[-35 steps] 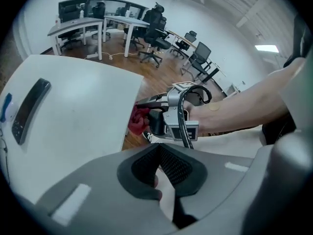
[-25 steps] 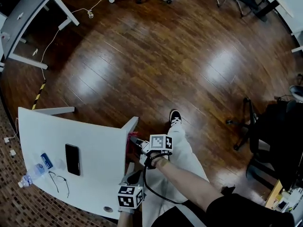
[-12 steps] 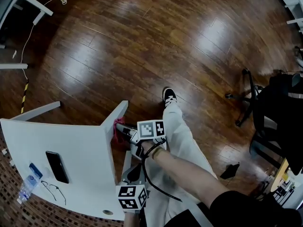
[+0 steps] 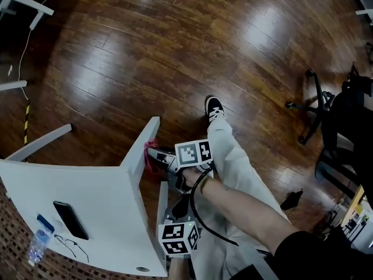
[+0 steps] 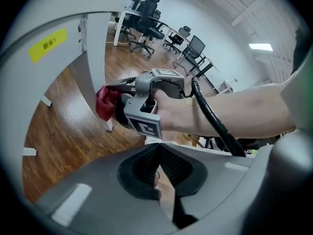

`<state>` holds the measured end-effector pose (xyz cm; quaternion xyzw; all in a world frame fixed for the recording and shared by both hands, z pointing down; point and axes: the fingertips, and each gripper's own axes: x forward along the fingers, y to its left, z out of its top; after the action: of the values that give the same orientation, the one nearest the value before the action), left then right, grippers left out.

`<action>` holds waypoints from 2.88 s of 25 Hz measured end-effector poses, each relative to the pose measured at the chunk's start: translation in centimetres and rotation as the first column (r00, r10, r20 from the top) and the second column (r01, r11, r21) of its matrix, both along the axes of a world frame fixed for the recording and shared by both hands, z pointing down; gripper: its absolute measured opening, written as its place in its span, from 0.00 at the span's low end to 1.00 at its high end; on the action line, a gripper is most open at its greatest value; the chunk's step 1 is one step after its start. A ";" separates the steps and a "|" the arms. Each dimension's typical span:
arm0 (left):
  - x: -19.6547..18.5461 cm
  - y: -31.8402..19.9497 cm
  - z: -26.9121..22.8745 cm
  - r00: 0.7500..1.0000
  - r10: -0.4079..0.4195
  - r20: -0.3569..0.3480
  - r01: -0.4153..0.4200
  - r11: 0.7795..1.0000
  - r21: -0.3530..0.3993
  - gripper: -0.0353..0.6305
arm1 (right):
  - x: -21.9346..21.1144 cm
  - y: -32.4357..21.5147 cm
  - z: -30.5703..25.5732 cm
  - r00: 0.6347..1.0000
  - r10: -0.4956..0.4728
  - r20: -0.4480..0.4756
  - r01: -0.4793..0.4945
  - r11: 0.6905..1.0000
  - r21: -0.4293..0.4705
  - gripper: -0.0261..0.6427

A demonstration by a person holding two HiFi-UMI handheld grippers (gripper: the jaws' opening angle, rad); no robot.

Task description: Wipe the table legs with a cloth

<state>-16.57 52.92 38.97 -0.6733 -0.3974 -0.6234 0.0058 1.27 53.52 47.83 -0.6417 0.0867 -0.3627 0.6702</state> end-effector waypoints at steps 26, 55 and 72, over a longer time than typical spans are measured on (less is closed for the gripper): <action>4.3 1.7 11.9 0.973 -0.217 0.078 0.211 0.974 0.080 0.06 | 1.1 0.8 13.4 0.990 -0.055 0.132 0.043 0.995 0.094 0.14; 5.7 1.0 25.6 0.961 -0.209 0.180 0.168 0.961 0.218 0.06 | 1.3 1.0 32.3 0.959 -0.051 0.279 0.024 0.995 0.102 0.14; 7.1 4.9 29.2 0.977 -0.173 0.128 0.147 0.971 0.189 0.06 | 1.5 1.4 41.2 0.944 -0.152 0.292 0.144 0.988 0.049 0.15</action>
<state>-9.48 57.85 68.13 -0.6535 -0.2835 -0.7017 -0.0127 2.73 54.95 88.99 -0.5629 0.0387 -0.5025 0.6551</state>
